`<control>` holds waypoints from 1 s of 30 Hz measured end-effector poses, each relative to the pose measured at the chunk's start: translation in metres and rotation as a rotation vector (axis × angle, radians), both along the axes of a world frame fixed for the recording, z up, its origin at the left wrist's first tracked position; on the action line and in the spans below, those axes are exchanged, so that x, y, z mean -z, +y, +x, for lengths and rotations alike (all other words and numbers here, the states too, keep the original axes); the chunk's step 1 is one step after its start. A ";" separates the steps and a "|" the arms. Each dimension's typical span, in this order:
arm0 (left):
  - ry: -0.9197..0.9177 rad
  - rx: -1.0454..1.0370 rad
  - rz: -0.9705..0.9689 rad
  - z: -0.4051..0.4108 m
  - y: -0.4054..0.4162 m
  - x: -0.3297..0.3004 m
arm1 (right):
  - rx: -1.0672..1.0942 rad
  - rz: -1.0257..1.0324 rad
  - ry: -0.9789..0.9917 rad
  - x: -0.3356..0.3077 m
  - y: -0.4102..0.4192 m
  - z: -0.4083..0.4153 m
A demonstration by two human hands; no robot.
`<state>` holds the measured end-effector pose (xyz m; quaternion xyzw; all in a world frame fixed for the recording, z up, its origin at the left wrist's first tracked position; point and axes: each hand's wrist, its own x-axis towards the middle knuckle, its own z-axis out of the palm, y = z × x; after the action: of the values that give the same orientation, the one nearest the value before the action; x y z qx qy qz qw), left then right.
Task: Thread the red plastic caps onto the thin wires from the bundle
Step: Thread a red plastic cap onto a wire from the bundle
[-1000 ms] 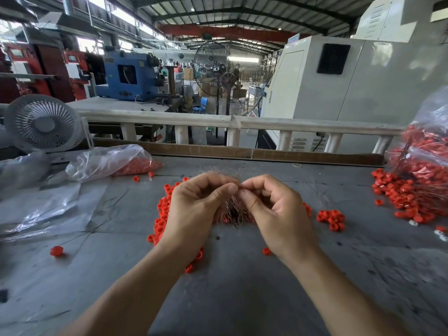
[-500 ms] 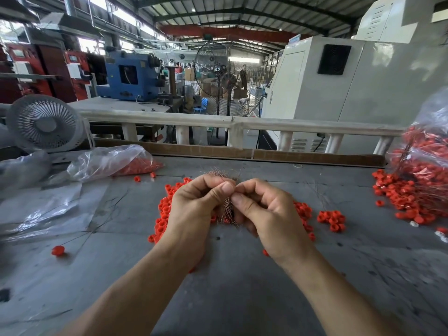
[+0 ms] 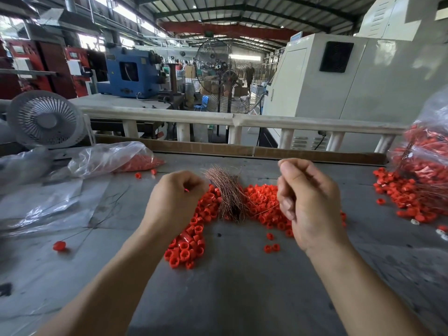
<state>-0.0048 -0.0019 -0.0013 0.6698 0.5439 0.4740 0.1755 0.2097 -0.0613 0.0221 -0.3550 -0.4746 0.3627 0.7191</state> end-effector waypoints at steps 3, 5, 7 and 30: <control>0.291 -0.034 -0.075 0.001 -0.003 0.005 | -0.065 -0.087 0.196 -0.003 0.002 0.006; 0.410 -0.059 -0.091 0.002 -0.006 0.007 | -0.107 -0.154 0.266 -0.002 0.004 0.009; 0.485 -0.075 -0.099 0.001 -0.007 0.007 | -0.138 -0.213 0.299 0.000 0.005 0.009; 0.817 -0.064 -0.115 0.007 -0.021 -0.002 | -0.176 -0.395 0.036 0.015 0.008 -0.009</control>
<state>0.0024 -0.0230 0.0003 0.7747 0.6151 0.1432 -0.0327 0.2003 -0.0535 0.0070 -0.4396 -0.4104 0.5162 0.6097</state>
